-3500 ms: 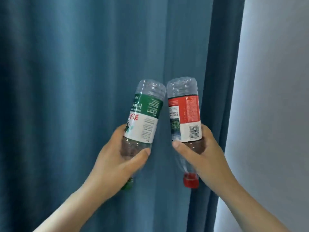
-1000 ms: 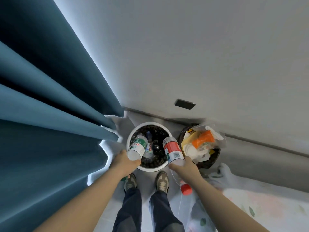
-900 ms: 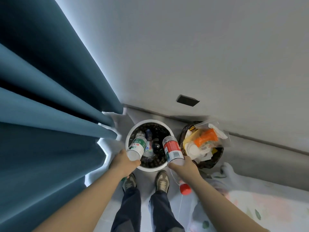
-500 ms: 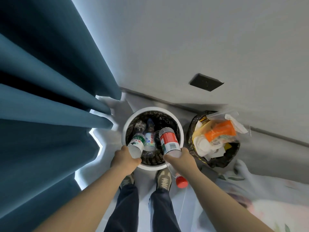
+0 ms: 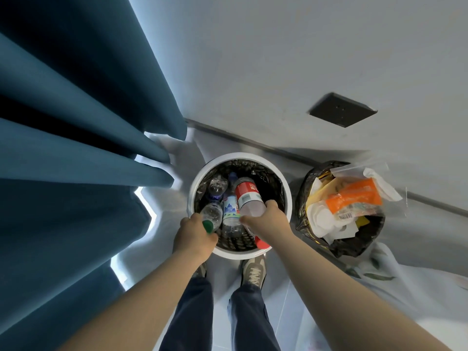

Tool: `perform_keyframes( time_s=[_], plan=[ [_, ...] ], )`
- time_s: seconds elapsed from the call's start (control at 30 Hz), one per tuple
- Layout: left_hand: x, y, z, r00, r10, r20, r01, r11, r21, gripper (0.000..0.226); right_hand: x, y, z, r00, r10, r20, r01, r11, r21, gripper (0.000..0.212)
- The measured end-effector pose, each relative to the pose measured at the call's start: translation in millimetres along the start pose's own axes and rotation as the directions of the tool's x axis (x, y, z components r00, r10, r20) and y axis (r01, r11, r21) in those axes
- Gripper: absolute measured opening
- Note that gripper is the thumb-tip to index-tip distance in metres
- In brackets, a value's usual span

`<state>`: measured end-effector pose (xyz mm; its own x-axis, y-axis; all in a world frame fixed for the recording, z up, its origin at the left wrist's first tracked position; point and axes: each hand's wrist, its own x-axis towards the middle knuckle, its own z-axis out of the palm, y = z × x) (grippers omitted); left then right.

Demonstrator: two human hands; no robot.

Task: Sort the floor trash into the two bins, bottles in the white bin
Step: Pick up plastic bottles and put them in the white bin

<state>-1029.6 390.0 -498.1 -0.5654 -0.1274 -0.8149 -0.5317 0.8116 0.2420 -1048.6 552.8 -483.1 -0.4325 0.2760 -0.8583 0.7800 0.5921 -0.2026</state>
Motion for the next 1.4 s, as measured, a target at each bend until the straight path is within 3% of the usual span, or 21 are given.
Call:
perform_keyframes(
  time_s=[0.2, 0.33, 0.5, 0.7, 1.0, 1.2, 1.4],
  plan=[
    [-9, -6, -12, 0.999, 0.051, 0.010, -0.052, 0.996, 0.071, 0.041, -5, -4, 3, 0.999, -0.044, -0.001, 0.044, 0.999, -0.024, 0.063],
    [-23, -8, -26, 0.995, 0.094, 0.035, -0.098, 0.982, 0.161, 0.034, -22, -4, -2, 0.993, -0.113, -0.024, 0.107, 0.980, -0.169, 0.061],
    [-48, -5, -54, 0.987, 0.153, 0.044, -0.159, 0.953, 0.258, 0.034, -51, -6, -19, 0.952, -0.307, 0.022, 0.267, 0.789, -0.554, 0.047],
    [-95, 5, -97, 0.971, 0.227, 0.072, -0.238, 0.907, 0.348, 0.036, -104, -12, -49, 0.896, -0.434, 0.094, 0.361, 0.590, -0.722, 0.035],
    [-208, 26, -161, 0.945, 0.314, 0.093, -0.324, 0.860, 0.394, 0.031, -223, -36, -95, 0.831, -0.538, 0.142, 0.463, 0.528, -0.712, 0.042],
    [-289, 24, -199, 0.928, 0.352, 0.126, -0.373, 0.850, 0.373, 0.037, -310, -50, -124, 0.755, -0.645, 0.123, 0.535, 0.496, -0.684, 0.035],
    [-355, 13, -236, 0.939, 0.343, -0.007, -0.327, 0.900, 0.288, 0.040, -378, -72, -149, 0.710, -0.691, 0.138, 0.599, 0.489, -0.635, 0.037]
  ],
)
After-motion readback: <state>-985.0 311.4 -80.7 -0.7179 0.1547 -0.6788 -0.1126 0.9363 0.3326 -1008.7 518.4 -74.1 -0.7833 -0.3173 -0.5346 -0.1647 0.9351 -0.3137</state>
